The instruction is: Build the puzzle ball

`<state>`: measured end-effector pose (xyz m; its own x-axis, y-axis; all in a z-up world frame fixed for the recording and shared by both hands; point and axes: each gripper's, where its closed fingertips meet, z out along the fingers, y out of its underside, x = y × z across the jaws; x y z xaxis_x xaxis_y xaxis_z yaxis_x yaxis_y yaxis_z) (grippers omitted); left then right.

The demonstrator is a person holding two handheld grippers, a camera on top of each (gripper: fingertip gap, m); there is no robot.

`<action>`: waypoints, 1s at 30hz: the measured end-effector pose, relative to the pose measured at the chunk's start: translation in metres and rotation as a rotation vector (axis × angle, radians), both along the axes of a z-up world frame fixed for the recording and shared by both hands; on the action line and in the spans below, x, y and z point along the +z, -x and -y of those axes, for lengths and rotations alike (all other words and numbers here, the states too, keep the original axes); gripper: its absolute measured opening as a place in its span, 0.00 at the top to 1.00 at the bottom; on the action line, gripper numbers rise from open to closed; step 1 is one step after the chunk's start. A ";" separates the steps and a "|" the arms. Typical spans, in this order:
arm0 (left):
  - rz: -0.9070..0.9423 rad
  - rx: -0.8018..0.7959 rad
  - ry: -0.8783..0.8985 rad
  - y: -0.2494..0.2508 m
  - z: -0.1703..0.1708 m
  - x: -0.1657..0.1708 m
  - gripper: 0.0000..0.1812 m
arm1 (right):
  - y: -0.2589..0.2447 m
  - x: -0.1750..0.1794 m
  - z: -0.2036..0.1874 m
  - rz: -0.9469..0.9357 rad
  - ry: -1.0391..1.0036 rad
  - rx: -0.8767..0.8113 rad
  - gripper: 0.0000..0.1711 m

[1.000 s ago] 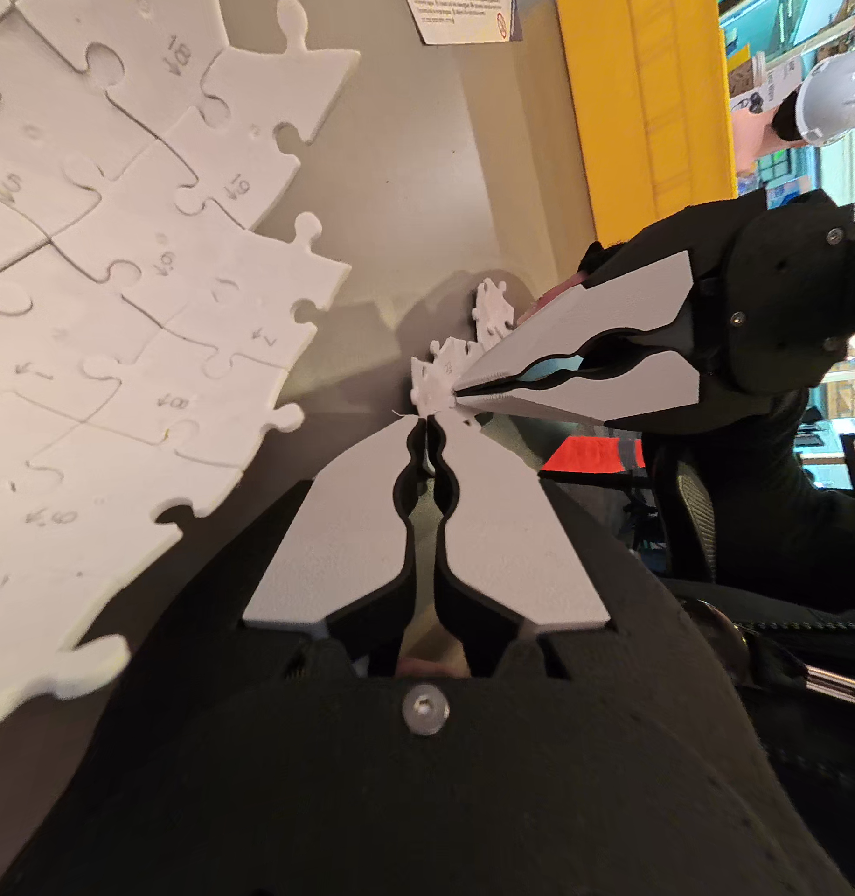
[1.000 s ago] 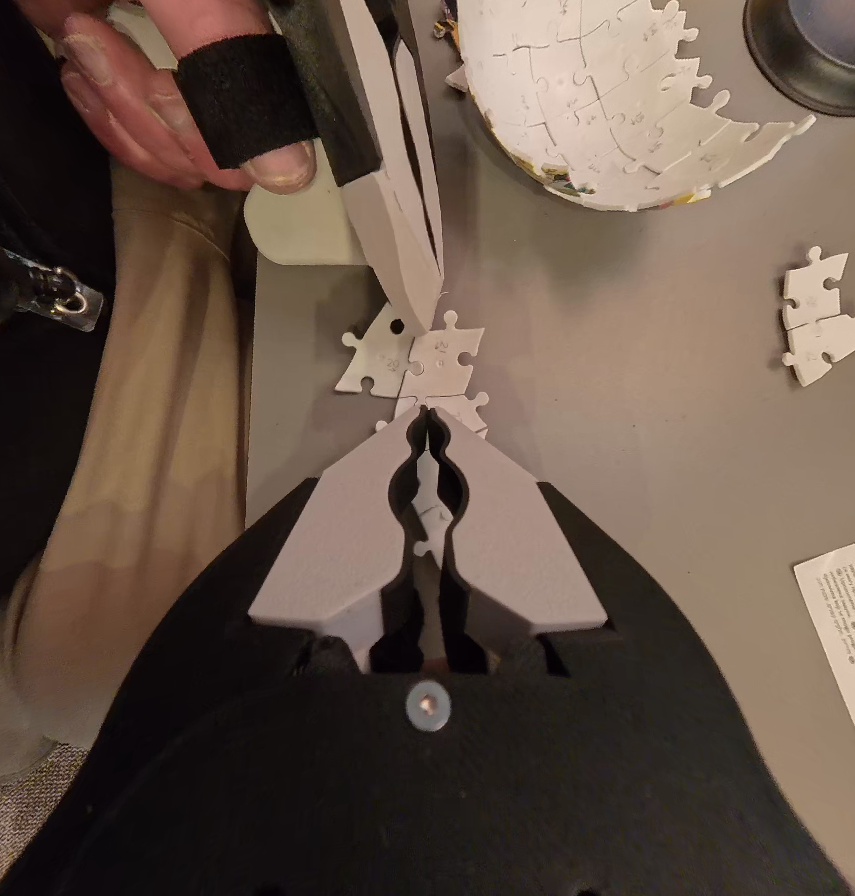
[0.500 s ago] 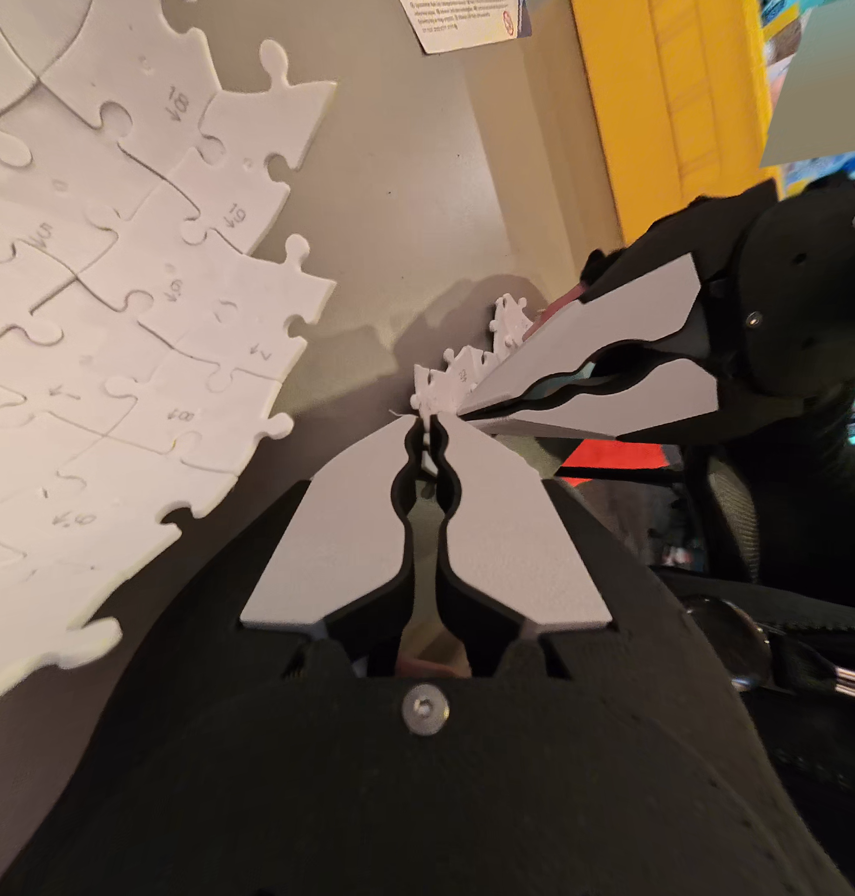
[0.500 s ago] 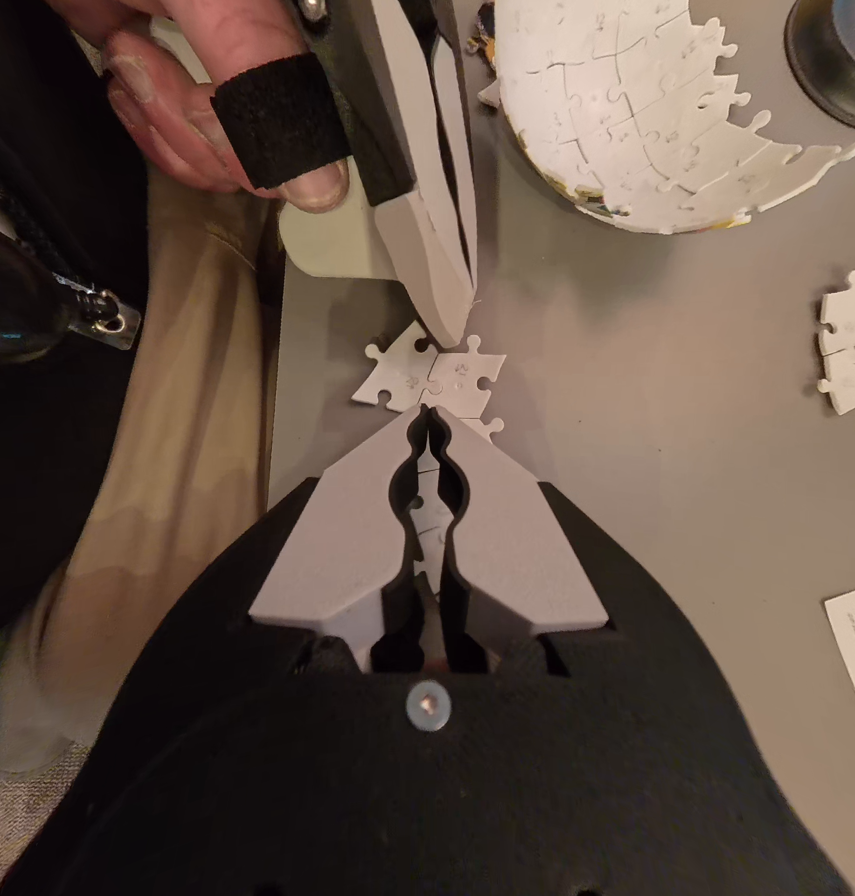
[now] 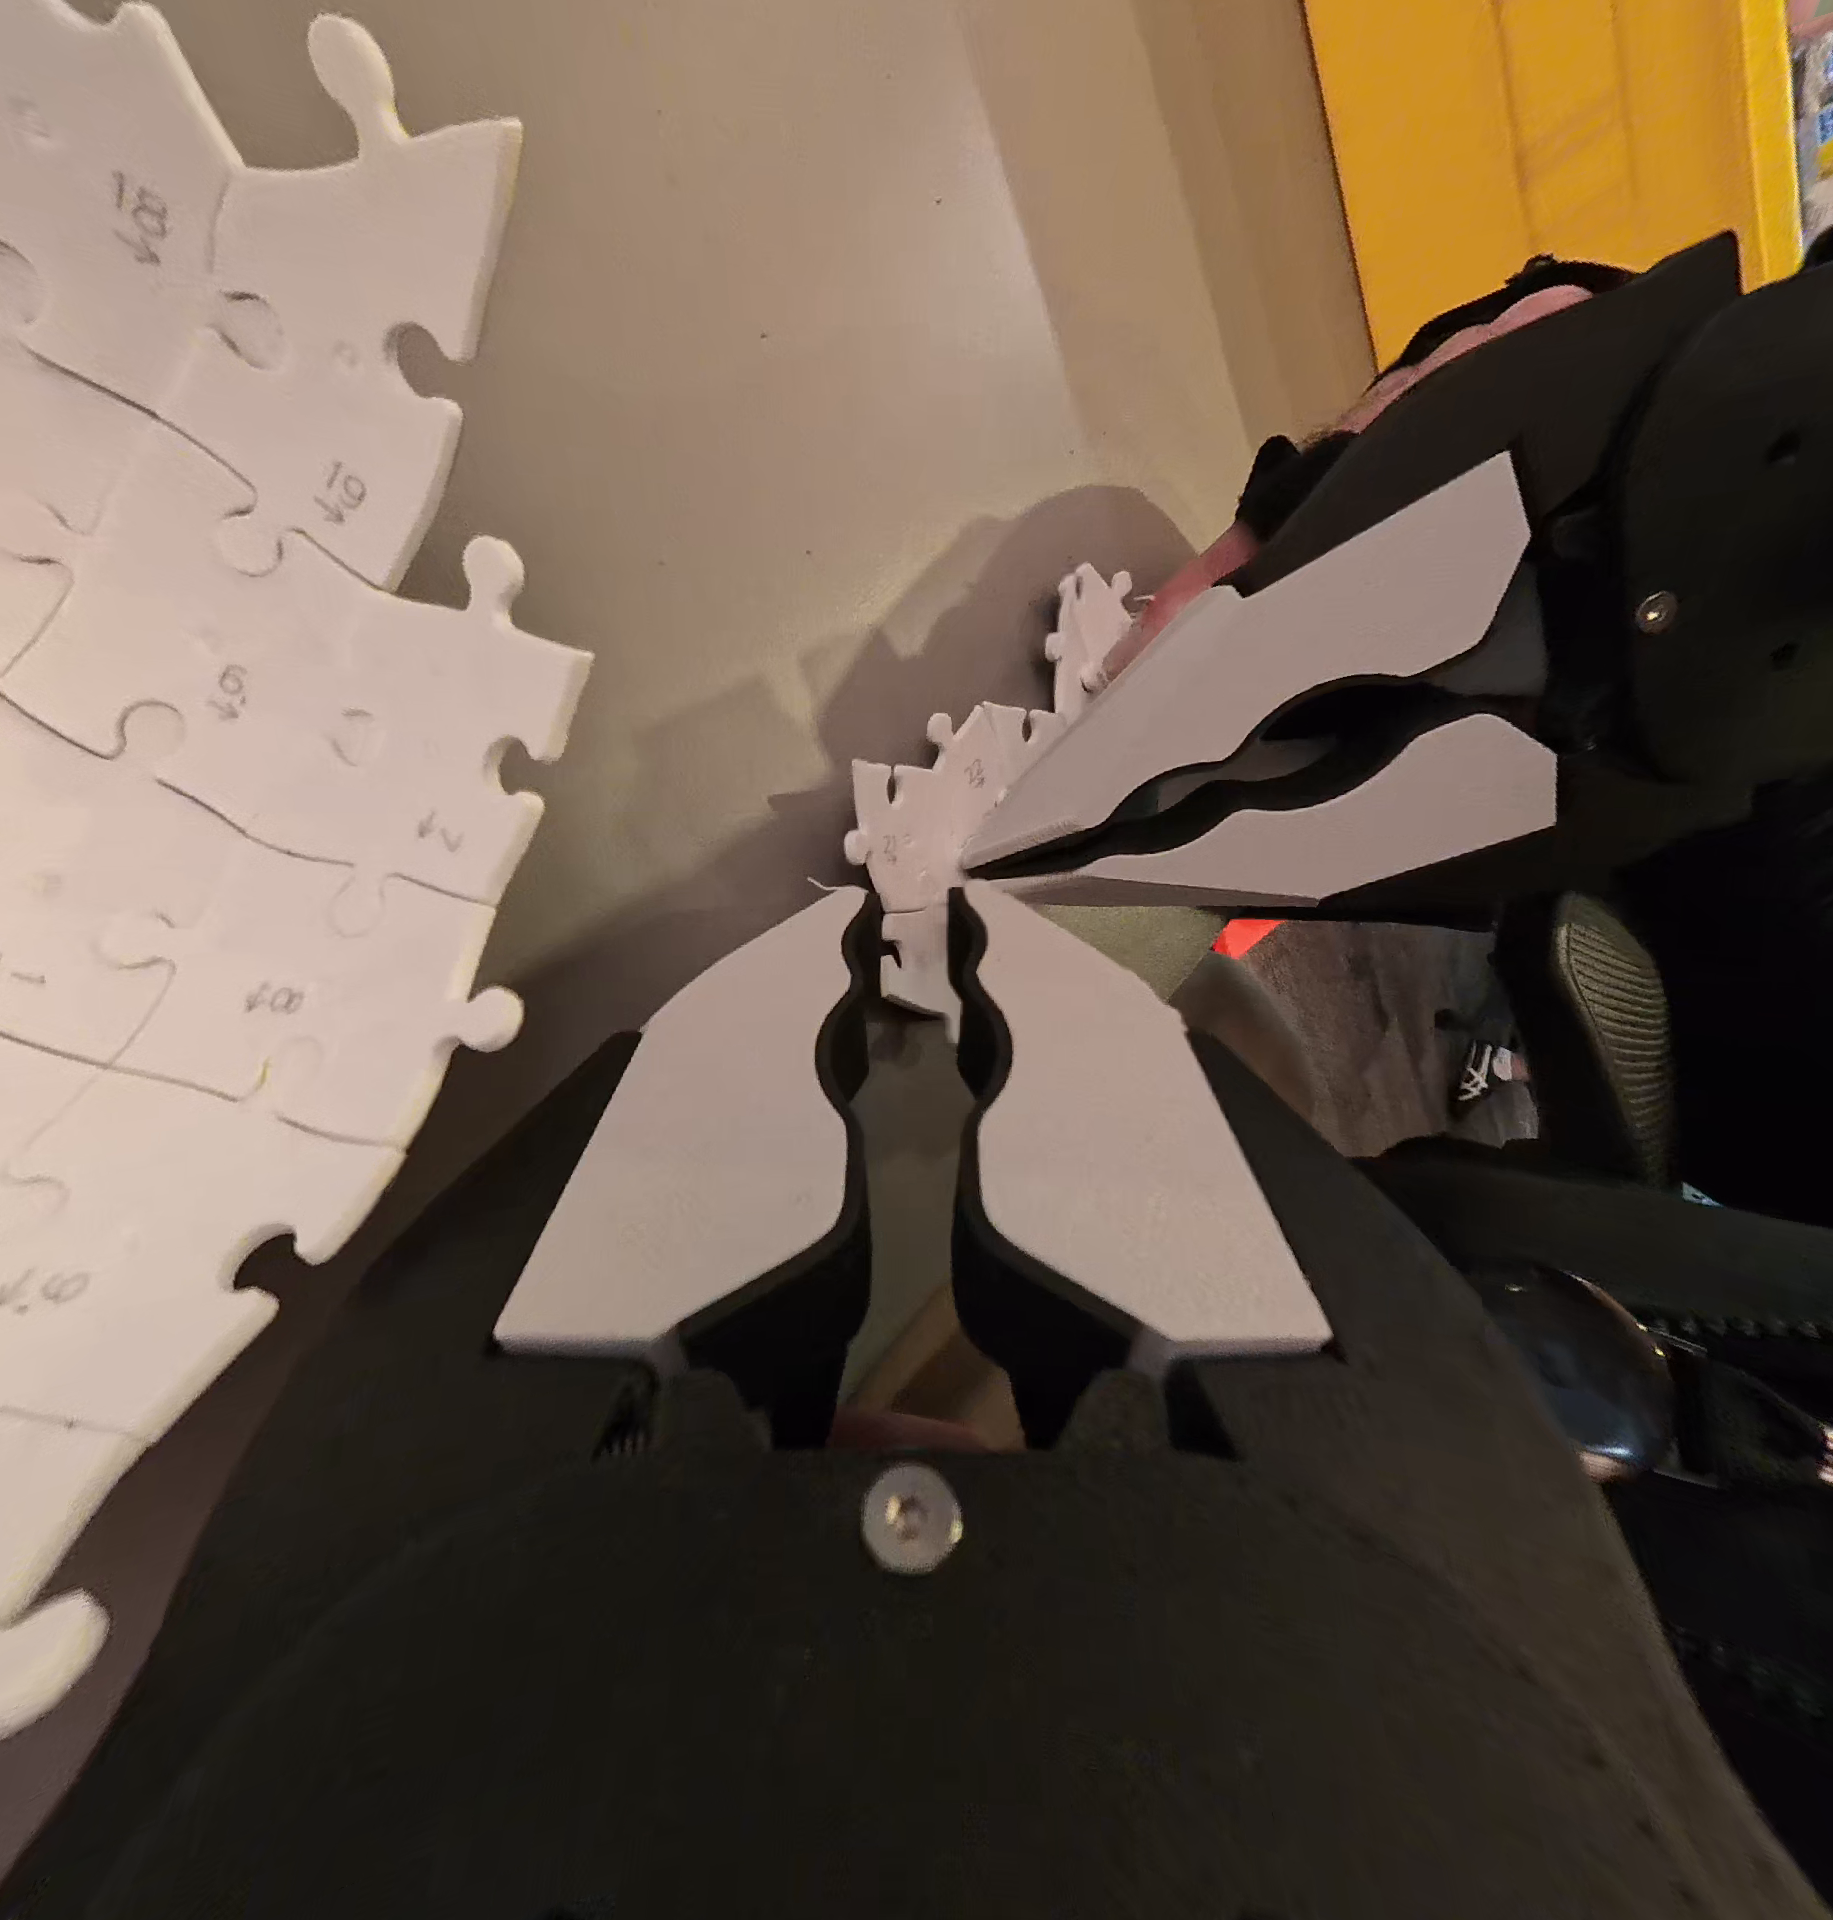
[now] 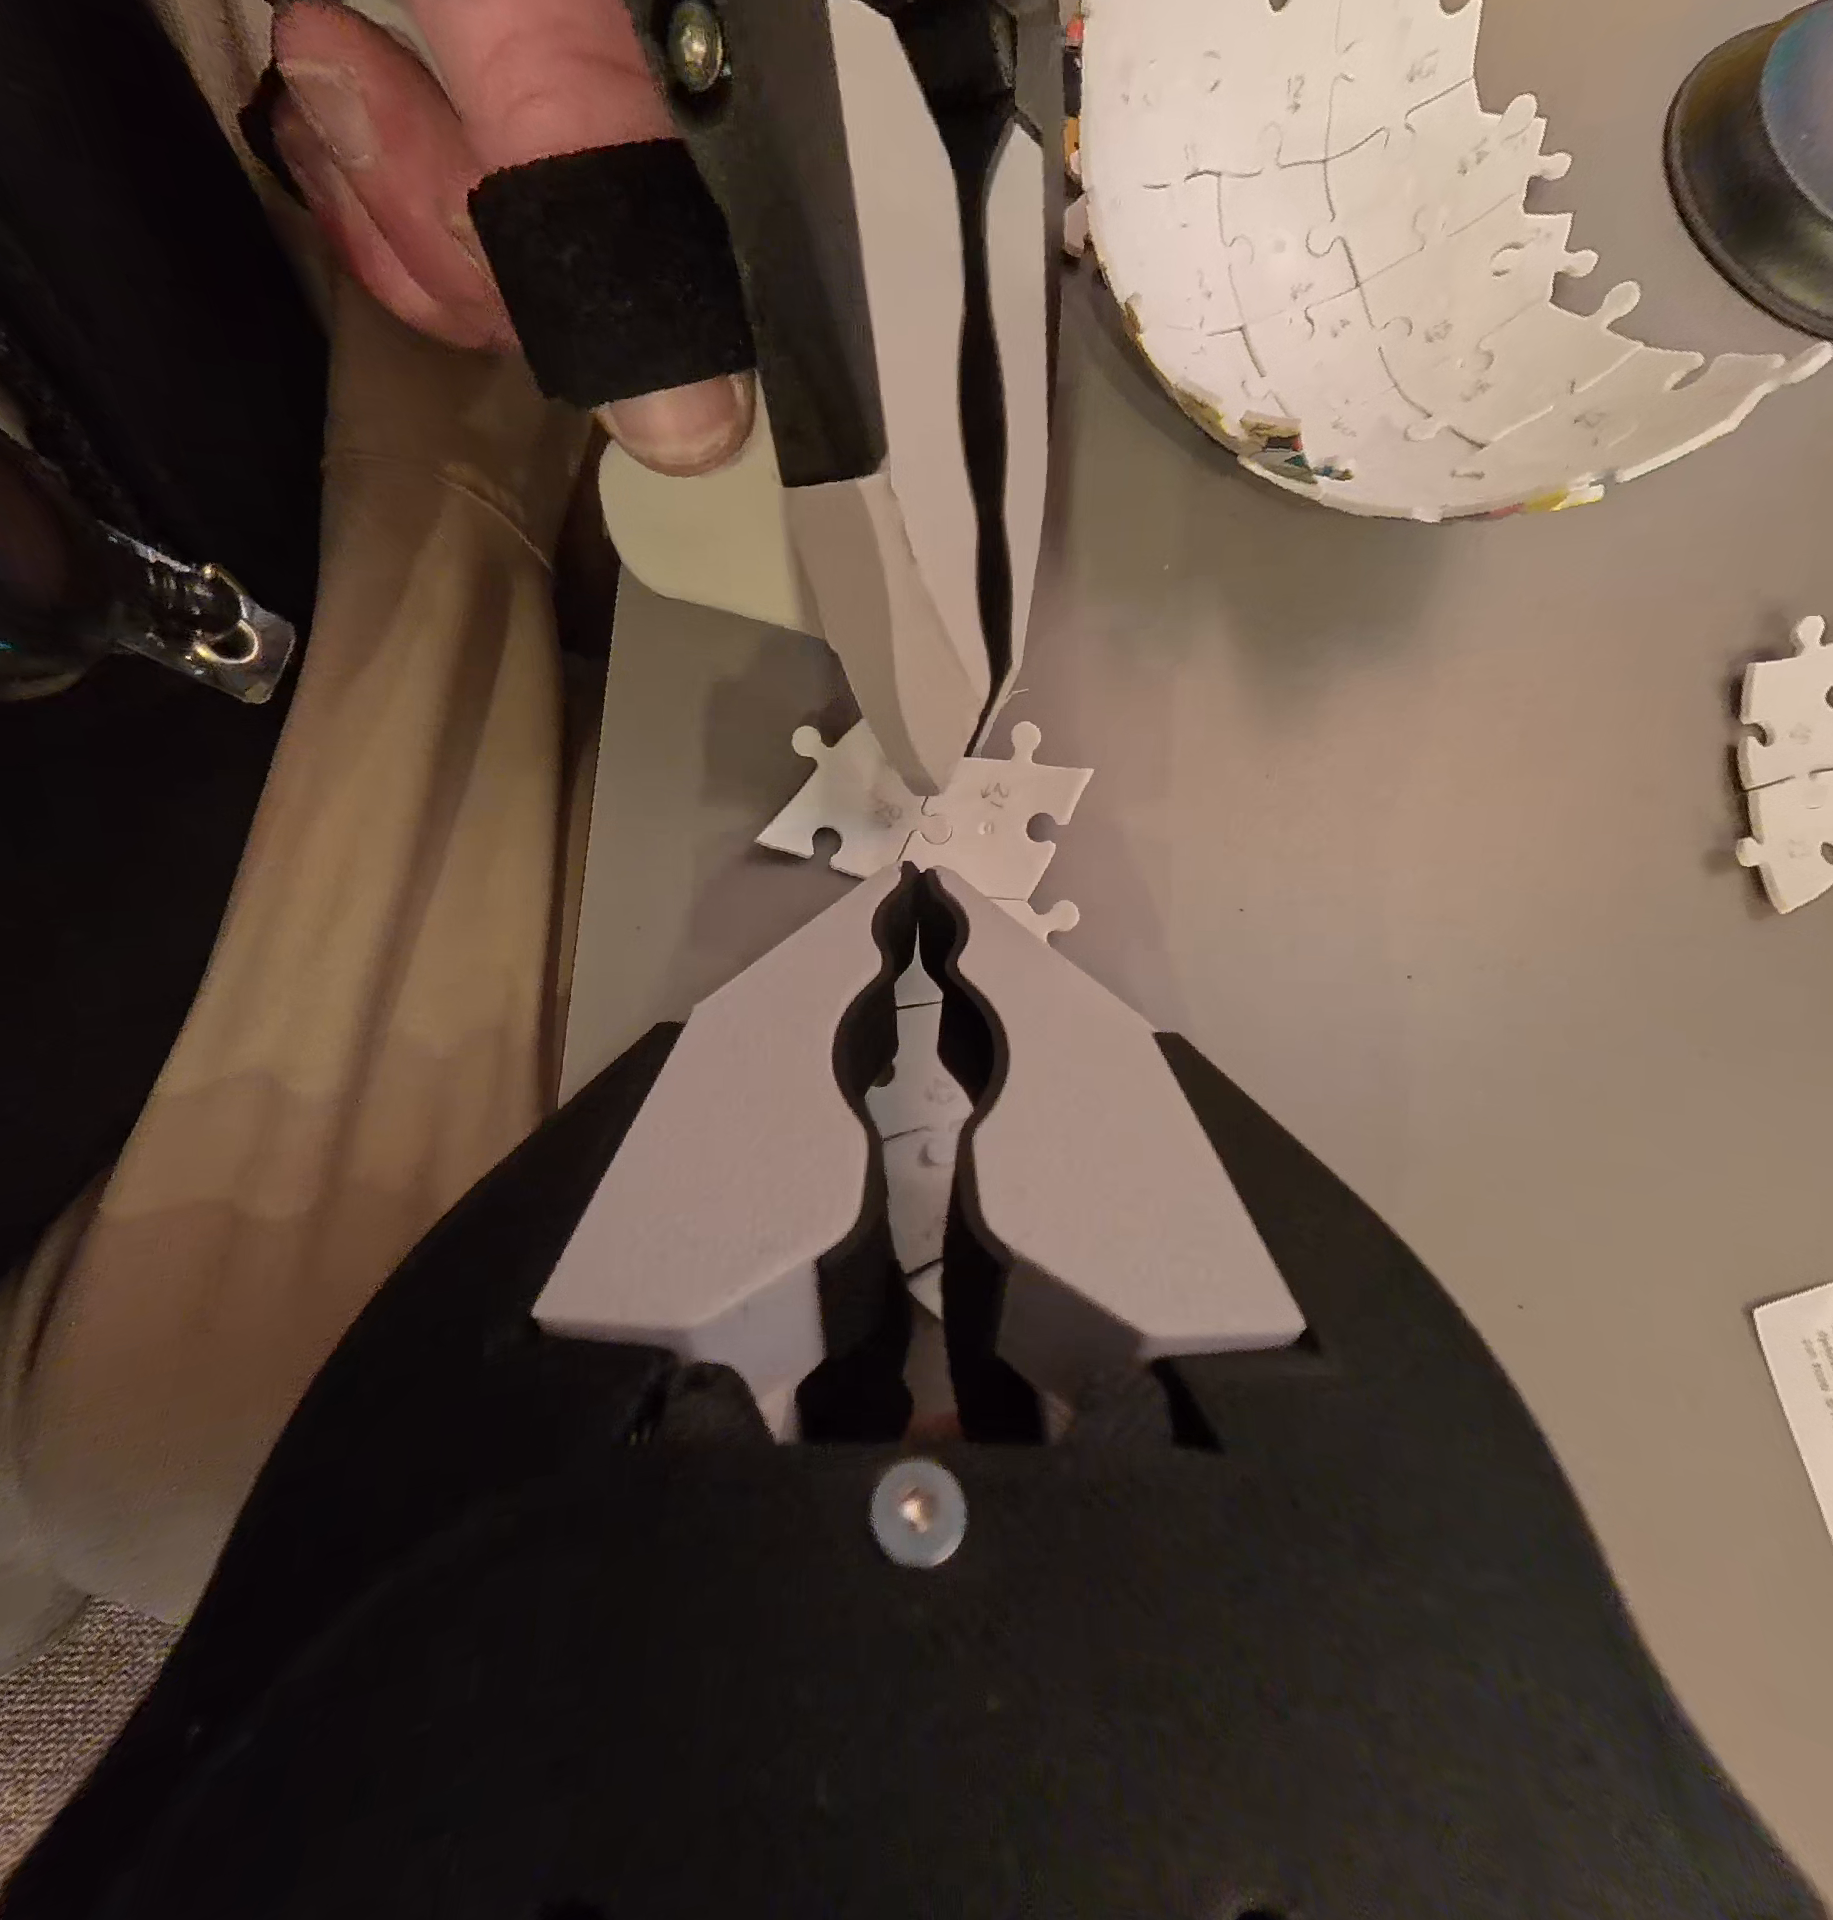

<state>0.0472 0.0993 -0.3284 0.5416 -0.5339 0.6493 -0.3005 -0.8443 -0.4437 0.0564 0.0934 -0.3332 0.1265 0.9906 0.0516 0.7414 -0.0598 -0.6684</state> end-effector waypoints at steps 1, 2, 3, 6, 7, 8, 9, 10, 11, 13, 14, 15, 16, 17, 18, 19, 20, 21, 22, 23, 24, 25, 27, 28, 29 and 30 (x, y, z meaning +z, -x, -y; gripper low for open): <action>0.011 -0.001 0.012 0.000 0.000 0.000 0.93 | 0.000 0.000 0.000 -0.001 -0.002 0.002 1.00; 0.021 -0.002 0.026 0.000 0.001 0.001 0.93 | 0.000 0.000 0.000 -0.002 -0.002 0.004 1.00; 0.036 0.002 0.043 0.000 0.001 0.001 0.93 | 0.000 0.000 0.000 -0.003 -0.004 0.005 1.00; 0.059 0.022 0.076 0.000 0.000 0.000 0.95 | 0.000 0.000 0.000 -0.008 -0.005 0.005 1.00; 0.068 0.029 0.084 0.000 0.001 0.001 0.96 | 0.000 0.000 0.000 -0.009 -0.005 0.004 1.00; 0.068 0.028 0.087 0.001 0.002 0.000 0.96 | -0.001 0.000 0.000 -0.009 -0.003 0.004 1.00; 0.061 0.029 0.082 0.001 0.003 -0.001 0.97 | -0.001 0.000 0.001 -0.009 -0.001 0.003 1.00; 0.056 0.038 0.074 0.001 0.003 -0.002 0.98 | -0.001 0.000 0.000 -0.009 -0.001 0.001 1.00; 0.051 0.044 0.067 0.001 0.002 -0.002 0.98 | -0.001 0.000 0.000 -0.008 -0.003 0.001 1.00; 0.038 0.049 0.048 0.001 0.000 -0.002 0.98 | -0.001 0.001 0.000 -0.006 -0.005 -0.002 1.00; 0.032 0.051 0.040 0.001 0.000 -0.003 0.99 | -0.001 0.001 0.000 -0.005 -0.004 -0.004 1.00; 0.028 0.052 0.036 0.000 0.000 -0.003 0.99 | -0.001 0.001 0.000 -0.004 -0.004 -0.006 1.00; 0.026 0.050 0.034 0.000 0.000 -0.003 0.99 | -0.002 0.001 -0.001 -0.002 -0.008 -0.011 1.00; 0.025 0.054 0.030 0.000 0.000 -0.003 0.99 | -0.003 0.002 -0.002 -0.004 -0.011 -0.015 1.00; 0.023 0.057 0.029 -0.001 0.000 -0.003 0.99 | -0.003 0.005 -0.002 -0.018 -0.007 -0.019 1.00; 0.021 0.056 0.027 -0.001 0.000 -0.003 0.99 | -0.003 0.009 -0.002 -0.033 -0.001 -0.023 1.00; 0.019 0.055 0.026 -0.001 0.000 -0.003 0.99 | -0.005 0.010 -0.002 -0.032 -0.001 -0.025 1.00; 0.018 0.055 0.027 -0.001 0.000 -0.003 0.99 | -0.007 0.010 -0.003 -0.023 -0.003 -0.028 1.00; 0.015 0.057 0.026 -0.001 0.000 -0.003 0.99 | -0.010 0.010 -0.004 -0.020 0.000 -0.036 1.00; 0.012 0.057 0.022 -0.001 0.000 -0.003 0.99 | -0.012 0.011 -0.006 -0.029 0.005 -0.049 1.00; 0.007 0.059 0.017 -0.001 0.000 -0.003 0.99 | -0.016 0.013 -0.008 -0.039 0.010 -0.065 1.00; 0.003 0.060 0.013 -0.001 0.000 -0.003 0.99 | -0.019 0.014 -0.010 -0.042 0.011 -0.079 1.00; -0.001 0.062 0.009 -0.001 0.000 -0.003 0.99 | -0.023 0.017 -0.011 -0.045 0.012 -0.087 1.00; -0.005 0.063 0.007 -0.001 0.000 -0.003 0.99 | -0.021 0.017 -0.009 -0.042 0.012 -0.080 1.00; -0.009 0.061 0.004 -0.002 0.000 -0.003 0.99 | -0.019 0.016 -0.007 -0.033 0.007 -0.067 1.00; -0.012 0.058 0.001 -0.002 0.000 -0.003 0.99 | -0.015 0.014 -0.004 -0.025 0.001 -0.055 1.00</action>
